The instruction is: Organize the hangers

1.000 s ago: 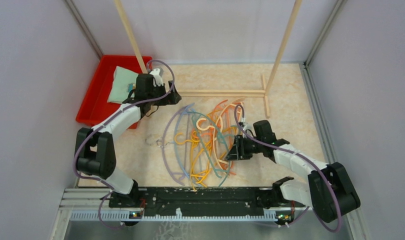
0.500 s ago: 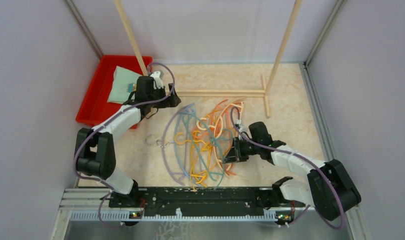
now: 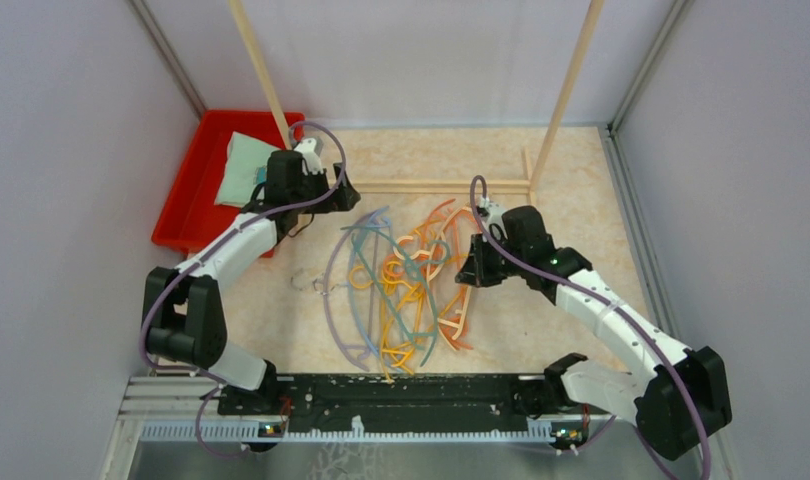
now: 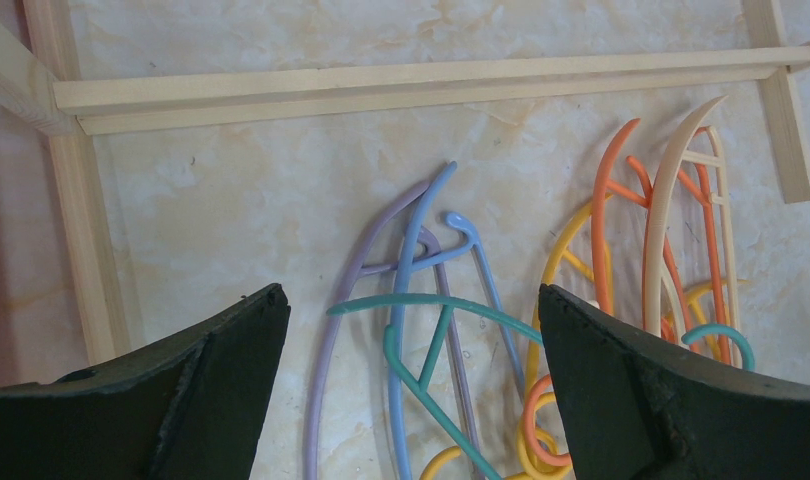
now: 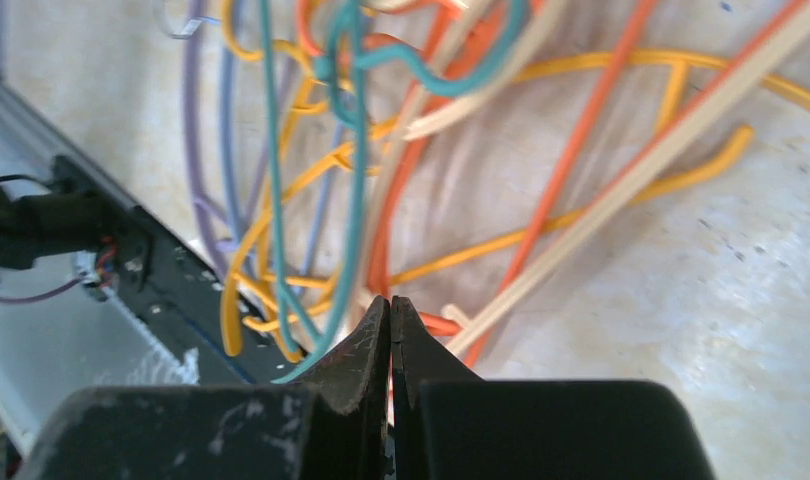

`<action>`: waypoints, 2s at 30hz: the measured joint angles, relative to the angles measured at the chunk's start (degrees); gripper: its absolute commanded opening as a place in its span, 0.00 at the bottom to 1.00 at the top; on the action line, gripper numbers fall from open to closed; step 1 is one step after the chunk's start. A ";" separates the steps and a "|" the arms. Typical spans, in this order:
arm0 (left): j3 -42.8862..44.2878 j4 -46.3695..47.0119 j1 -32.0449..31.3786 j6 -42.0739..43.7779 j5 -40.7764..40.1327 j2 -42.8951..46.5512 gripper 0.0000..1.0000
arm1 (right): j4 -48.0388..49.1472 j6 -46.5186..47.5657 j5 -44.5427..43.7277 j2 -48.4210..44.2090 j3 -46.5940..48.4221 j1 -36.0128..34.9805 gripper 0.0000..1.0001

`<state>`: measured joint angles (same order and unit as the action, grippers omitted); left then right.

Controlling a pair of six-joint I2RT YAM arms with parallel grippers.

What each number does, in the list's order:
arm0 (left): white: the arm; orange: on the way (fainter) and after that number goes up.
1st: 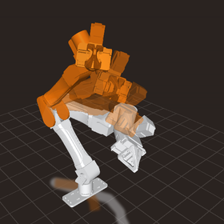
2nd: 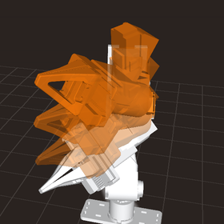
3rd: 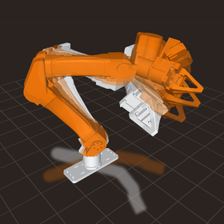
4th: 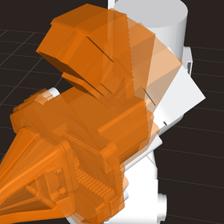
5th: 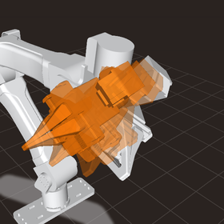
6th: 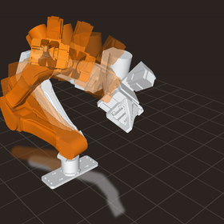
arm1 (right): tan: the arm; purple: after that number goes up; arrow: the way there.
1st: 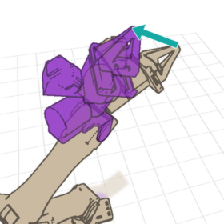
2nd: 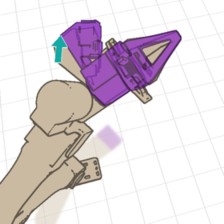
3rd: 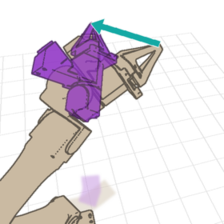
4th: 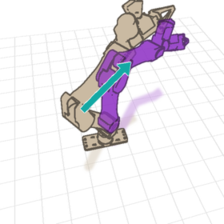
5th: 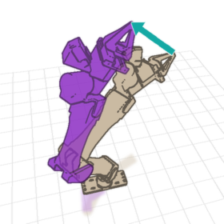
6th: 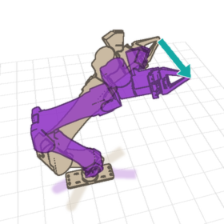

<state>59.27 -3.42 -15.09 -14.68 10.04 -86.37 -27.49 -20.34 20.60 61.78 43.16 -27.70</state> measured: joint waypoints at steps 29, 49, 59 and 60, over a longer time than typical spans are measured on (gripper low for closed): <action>-6.45 -5.27 -1.95 0.22 -4.90 5.49 0.99 | 7.21 -13.35 3.04 0.74 -5.25 -23.32 0.40; -9.99 -2.99 -2.03 1.62 -4.85 13.22 0.99 | 11.06 -37.57 -26.93 8.22 -6.60 -34.49 0.48; -12.09 -2.95 -2.03 1.64 -4.02 16.63 0.99 | 7.10 -40.81 -35.12 13.66 -3.61 -36.65 0.46; -12.37 -2.93 -2.03 1.64 -4.00 16.85 0.99 | 7.02 -40.79 -35.65 14.03 -3.61 -36.65 0.45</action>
<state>46.89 -6.35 -17.12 -13.04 6.04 -69.52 -20.47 -61.12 -15.05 75.81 39.55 -64.36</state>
